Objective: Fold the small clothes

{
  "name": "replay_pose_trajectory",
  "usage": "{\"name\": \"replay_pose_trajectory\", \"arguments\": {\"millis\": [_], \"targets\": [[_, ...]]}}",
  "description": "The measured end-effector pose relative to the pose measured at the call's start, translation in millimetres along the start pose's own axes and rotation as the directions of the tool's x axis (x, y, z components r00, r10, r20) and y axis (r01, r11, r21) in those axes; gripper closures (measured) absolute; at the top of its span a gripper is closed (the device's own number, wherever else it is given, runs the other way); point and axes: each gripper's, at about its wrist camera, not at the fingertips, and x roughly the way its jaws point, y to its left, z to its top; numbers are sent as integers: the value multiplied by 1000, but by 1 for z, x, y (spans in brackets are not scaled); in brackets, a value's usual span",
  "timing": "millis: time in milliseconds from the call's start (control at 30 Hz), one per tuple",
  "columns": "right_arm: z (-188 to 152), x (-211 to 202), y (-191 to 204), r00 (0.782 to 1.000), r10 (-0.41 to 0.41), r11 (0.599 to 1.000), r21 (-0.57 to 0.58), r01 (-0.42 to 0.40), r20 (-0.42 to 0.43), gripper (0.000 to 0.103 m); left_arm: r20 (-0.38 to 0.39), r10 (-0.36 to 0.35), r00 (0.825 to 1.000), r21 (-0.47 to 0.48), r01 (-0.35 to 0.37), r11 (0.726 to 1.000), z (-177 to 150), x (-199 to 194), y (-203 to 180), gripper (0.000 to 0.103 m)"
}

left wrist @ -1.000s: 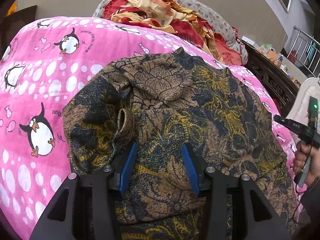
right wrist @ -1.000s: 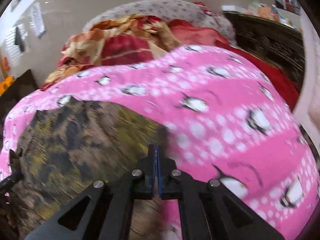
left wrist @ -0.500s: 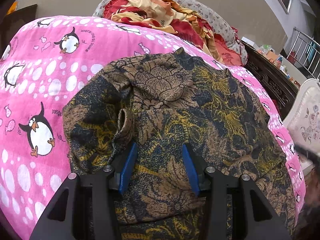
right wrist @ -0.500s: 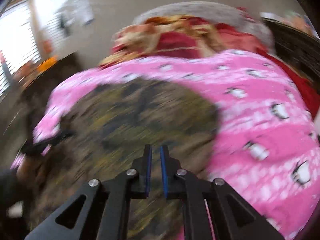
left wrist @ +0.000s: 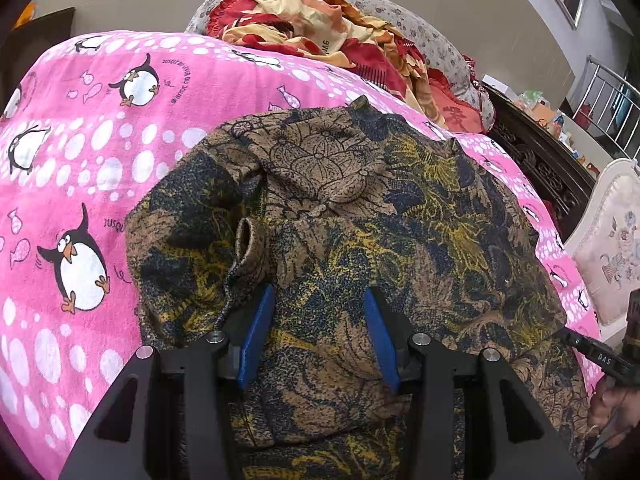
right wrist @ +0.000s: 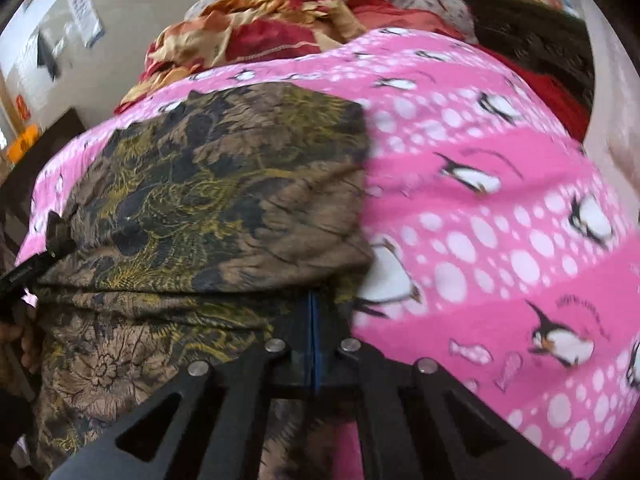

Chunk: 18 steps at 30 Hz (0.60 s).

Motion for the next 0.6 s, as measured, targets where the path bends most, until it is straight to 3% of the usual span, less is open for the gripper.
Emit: {"name": "replay_pose_trajectory", "arguments": {"millis": [167, 267, 367, 433, 533, 600], "targets": [[7, 0, -11, 999, -31, 999, 10, 31, -5, 103, 2, -8, 1000, -7, 8, 1000, 0, -1, 1, 77], [15, -18, -2, 996, -61, 998, 6, 61, 63, 101, 1, -1, 1000, -2, 1, 1000, 0, -1, 0, 77], [27, -24, 19, 993, -32, 998, -42, 37, 110, 98, 2, -4, 1000, -4, 4, 1000, 0, -1, 0, 77], [33, -13, 25, 995, -33, 998, -45, 38, 97, 94, 3, -7, 1000, -6, 7, 1000, 0, -1, 0, 77], [23, 22, 12, 996, -87, 996, -31, 86, -34, 94, 4, -13, 1000, -10, 13, 1000, 0, -1, 0, 77], [19, 19, 7, 999, -49, 999, -18, 50, 6, 94, 4, -13, 1000, -10, 13, 1000, 0, -1, 1, 77]]}}
